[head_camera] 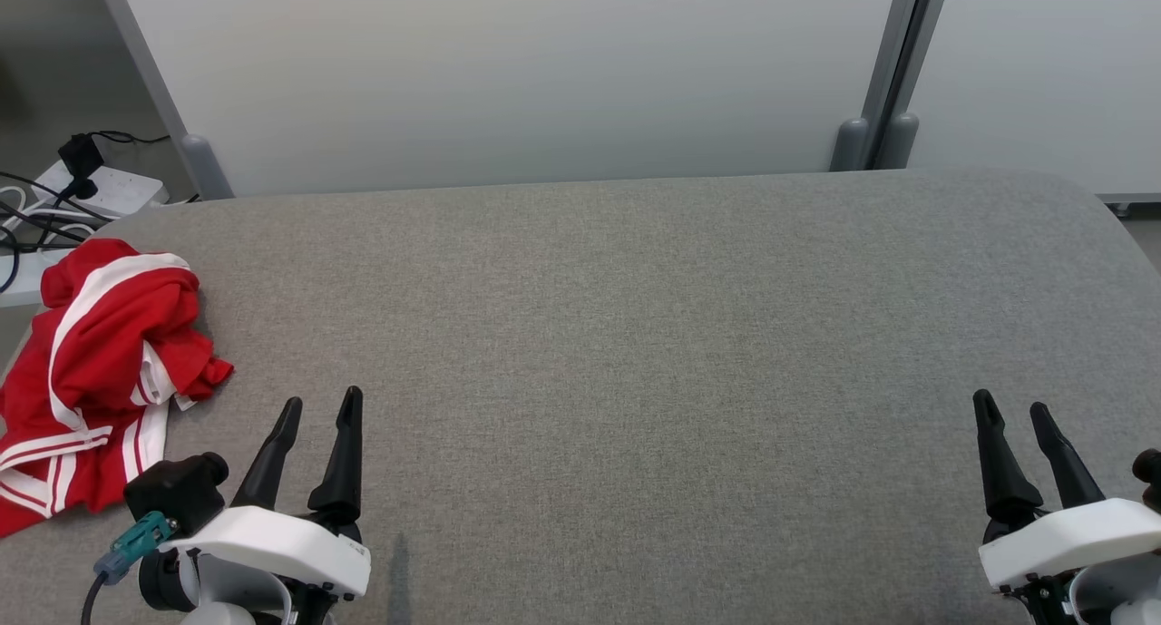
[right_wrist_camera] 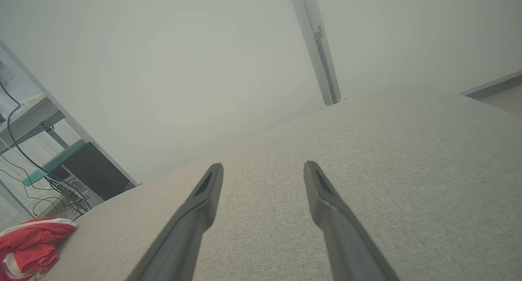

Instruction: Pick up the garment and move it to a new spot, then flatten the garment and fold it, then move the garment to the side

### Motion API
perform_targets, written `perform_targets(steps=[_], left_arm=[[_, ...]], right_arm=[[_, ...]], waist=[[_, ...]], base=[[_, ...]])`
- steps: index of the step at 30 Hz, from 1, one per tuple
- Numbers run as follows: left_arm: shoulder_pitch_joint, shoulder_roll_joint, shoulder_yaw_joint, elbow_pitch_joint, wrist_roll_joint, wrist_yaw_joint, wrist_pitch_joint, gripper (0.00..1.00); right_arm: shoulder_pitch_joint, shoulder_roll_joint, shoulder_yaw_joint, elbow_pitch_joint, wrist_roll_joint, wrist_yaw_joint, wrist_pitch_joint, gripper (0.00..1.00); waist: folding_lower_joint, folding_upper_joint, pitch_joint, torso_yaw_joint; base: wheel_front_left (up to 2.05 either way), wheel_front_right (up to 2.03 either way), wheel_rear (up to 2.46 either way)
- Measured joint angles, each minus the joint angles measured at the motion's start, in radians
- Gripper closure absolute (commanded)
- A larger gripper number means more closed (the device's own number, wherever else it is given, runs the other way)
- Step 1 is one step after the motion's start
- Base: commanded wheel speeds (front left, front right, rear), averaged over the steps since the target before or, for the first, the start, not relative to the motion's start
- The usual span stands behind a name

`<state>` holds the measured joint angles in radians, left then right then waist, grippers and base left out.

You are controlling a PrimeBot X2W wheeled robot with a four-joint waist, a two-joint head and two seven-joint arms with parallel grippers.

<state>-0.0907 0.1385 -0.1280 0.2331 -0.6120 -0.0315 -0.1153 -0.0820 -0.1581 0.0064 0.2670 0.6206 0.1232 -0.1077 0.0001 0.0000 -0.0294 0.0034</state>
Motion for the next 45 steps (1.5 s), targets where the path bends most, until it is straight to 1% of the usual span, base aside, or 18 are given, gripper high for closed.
perform_targets(steps=[4,14,19,29,40,45], left_arm=[[0.000,0.006,-0.009,0.010,0.044,0.016,-0.010,0.00],[0.000,0.013,-0.021,0.038,0.140,0.025,-0.036,0.00],[-0.001,0.013,-0.026,0.054,0.172,0.025,-0.052,0.00],[-0.022,0.011,-0.023,0.104,0.221,0.036,-0.079,0.00],[-0.030,0.007,-0.020,0.167,0.277,0.038,-0.079,0.00],[-0.044,0.007,-0.021,0.172,0.318,0.047,-0.080,0.00]], right_arm=[[0.000,-0.003,0.004,0.005,-0.051,0.000,-0.011,0.00],[-0.001,-0.007,0.008,0.016,-0.157,0.000,-0.040,0.00],[-0.001,-0.004,0.014,0.039,-0.161,0.000,-0.053,0.00],[-0.002,-0.013,0.033,0.070,-0.230,0.000,-0.071,0.00],[-0.011,-0.025,0.041,0.084,-0.291,0.000,-0.106,0.00],[-0.011,-0.030,0.049,0.097,-0.315,0.000,-0.123,0.00]], waist=[[0.0000,0.0000,-0.002,-0.002],[0.0000,0.0000,-0.008,0.001],[-0.0001,0.0000,-0.011,0.003],[0.0000,0.0000,-0.016,0.006],[0.0000,0.0000,-0.023,0.005],[0.0000,0.0000,-0.026,0.006]], base=[[0.00,0.00,0.00],[0.00,0.00,0.00],[0.00,0.00,0.00],[0.00,0.00,0.00],[0.00,0.00,0.00],[0.00,0.00,0.00]])
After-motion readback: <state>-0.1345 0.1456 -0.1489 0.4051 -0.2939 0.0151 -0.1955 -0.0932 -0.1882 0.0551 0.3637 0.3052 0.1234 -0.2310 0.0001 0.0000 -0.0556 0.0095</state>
